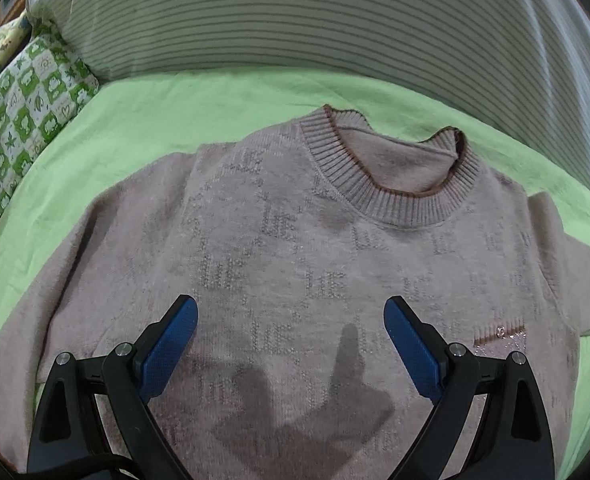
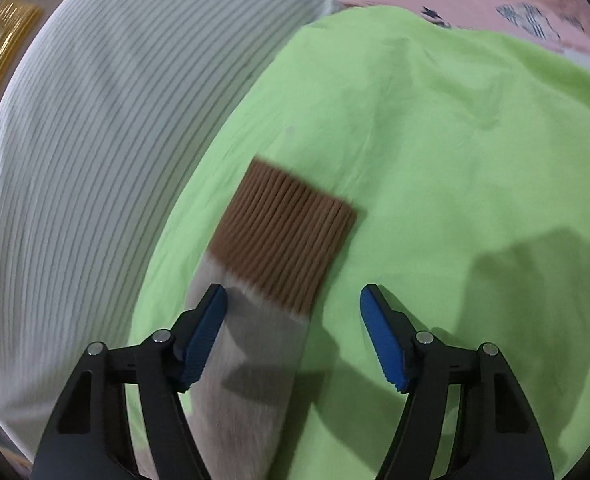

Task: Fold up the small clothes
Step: 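Reach the right gripper to the brown sleeve cuff and grasp it, then fold the held sleeve across the sweater front toward the left gripper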

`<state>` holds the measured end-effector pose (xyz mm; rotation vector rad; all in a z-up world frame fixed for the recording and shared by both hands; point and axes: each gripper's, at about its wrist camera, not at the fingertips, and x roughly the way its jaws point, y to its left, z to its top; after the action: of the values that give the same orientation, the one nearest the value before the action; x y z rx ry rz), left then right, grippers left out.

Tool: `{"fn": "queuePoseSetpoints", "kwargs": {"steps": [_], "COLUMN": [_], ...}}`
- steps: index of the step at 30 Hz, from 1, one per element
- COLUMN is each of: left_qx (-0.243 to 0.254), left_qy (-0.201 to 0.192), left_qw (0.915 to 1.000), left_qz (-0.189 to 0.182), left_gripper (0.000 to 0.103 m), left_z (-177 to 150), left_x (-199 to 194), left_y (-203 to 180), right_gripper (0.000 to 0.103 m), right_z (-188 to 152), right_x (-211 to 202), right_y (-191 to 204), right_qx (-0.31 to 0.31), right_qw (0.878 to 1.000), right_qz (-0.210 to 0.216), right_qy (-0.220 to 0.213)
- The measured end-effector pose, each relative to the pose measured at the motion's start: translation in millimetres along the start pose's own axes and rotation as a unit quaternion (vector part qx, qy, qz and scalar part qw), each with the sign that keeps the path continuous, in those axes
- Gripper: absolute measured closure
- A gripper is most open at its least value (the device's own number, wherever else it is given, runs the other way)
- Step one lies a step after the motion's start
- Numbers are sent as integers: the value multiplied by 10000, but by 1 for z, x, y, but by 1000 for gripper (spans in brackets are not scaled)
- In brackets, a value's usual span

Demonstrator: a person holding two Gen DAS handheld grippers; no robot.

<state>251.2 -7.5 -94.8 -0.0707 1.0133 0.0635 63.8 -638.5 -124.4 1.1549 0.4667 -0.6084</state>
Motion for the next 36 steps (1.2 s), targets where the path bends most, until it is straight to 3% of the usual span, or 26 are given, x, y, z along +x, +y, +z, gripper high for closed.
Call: {"fn": "queuePoseSetpoints", "kwargs": {"steps": [1, 3, 4, 5, 10, 12, 16, 19, 22, 26, 28, 30, 32, 33, 36], "left_qx": [7, 26, 45, 72, 292, 324, 89, -38, -207, -480, -601, -718, -854, -919, -1181], "left_qy": [32, 91, 107, 115, 271, 359, 340, 238, 122, 45, 60, 150, 300, 376, 658], "left_qw": [10000, 10000, 9999, 9999, 9991, 9987, 9994, 9993, 9982, 9946, 9929, 9908, 9884, 9872, 9810], "left_qz": [2, 13, 0, 3, 137, 181, -68, -280, -542, -919, -1028, -1135, -1221, -1250, -1392], "left_gripper": [8, 8, 8, 8, 8, 8, 8, 8, 8, 8, 8, 8, 8, 8, 8], "left_z": [0, -2, -3, -3, -14, -17, -19, -21, -22, -27, -30, -35, -37, -37, -34], "left_x": [2, 6, 8, 10, 21, 24, 9, -11, -31, -54, -54, -54, -44, -39, -16], "left_y": [0, -1, -2, -4, -11, -10, 1, 13, 26, 40, 46, 55, 60, 62, 64], "right_gripper": [44, 80, 92, 95, 95, 95, 95, 95, 95, 95, 92, 74, 67, 62, 53], "right_z": [2, 9, 10, 12, 0, -8, -55, -108, -166, -273, -340, -391, -412, -414, -398], "right_x": [3, 9, 8, 5, -64, -94, -145, -159, -152, -143, -131, -117, -110, -108, -104], "right_y": [-2, -6, -4, -3, 36, 55, 111, 153, 198, 260, 283, 296, 288, 281, 247], "right_qx": [93, 118, 102, 55, -753, -898, -1360, -1684, -2017, -2478, -2698, -3076, -3121, -3102, -2928], "right_qw": [9999, 9999, 9999, 9999, 9935, 9902, 9781, 9630, 9386, 8921, 8604, 8388, 8315, 8339, 8570], "right_qz": [32, 71, 110, 93, 167, 547, 1467, 2103, 2703, 3335, 3498, 3217, 3097, 3047, 2757], "right_qy": [-20, -26, -23, -110, -843, -915, -580, -8, 728, 1777, 2543, 3136, 3395, 3400, 3221]}}
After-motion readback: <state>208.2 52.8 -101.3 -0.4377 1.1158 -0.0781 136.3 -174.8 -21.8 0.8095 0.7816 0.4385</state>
